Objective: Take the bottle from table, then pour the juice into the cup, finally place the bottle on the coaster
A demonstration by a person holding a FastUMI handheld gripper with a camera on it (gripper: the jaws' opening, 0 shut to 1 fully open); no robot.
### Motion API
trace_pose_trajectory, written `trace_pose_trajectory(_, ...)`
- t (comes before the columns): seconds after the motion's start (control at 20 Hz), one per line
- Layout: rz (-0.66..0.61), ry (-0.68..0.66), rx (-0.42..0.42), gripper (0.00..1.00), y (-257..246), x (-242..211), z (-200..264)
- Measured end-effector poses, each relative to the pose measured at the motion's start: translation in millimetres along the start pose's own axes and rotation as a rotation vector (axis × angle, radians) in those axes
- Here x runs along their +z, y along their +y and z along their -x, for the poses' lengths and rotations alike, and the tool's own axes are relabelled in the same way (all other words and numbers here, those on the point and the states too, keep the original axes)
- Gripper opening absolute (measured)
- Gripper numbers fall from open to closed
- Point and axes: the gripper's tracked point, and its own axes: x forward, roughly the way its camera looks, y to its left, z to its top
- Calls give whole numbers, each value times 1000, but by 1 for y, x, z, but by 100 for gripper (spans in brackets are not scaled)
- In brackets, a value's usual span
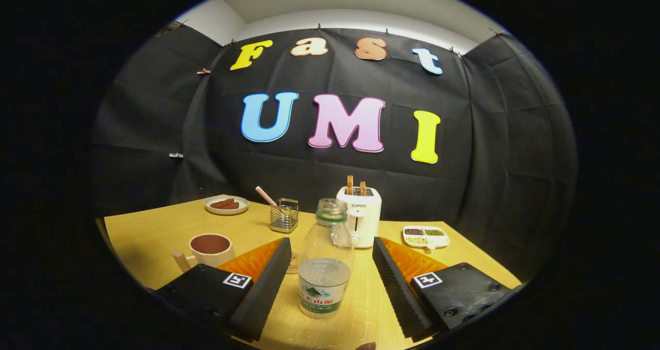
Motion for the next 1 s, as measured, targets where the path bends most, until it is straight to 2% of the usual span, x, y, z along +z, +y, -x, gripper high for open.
trace_pose_trajectory(0.3,-12,38,-18,97,0,-46,-20)
trace_pose_trajectory(0.5,-30,43,-35,98,-2,-50,-29)
trace_pose_trajectory(0.6,-34,45,-38,88,0,-50,-31)
trace_pose_trajectory(0.65,-27,45,-44,79,0,-50,-32)
trace_pose_trajectory(0.8,9,84,-44,77,4,-51,-36)
trace_pose_trajectory(1.0,159,111,-41,75,6,-38,-32)
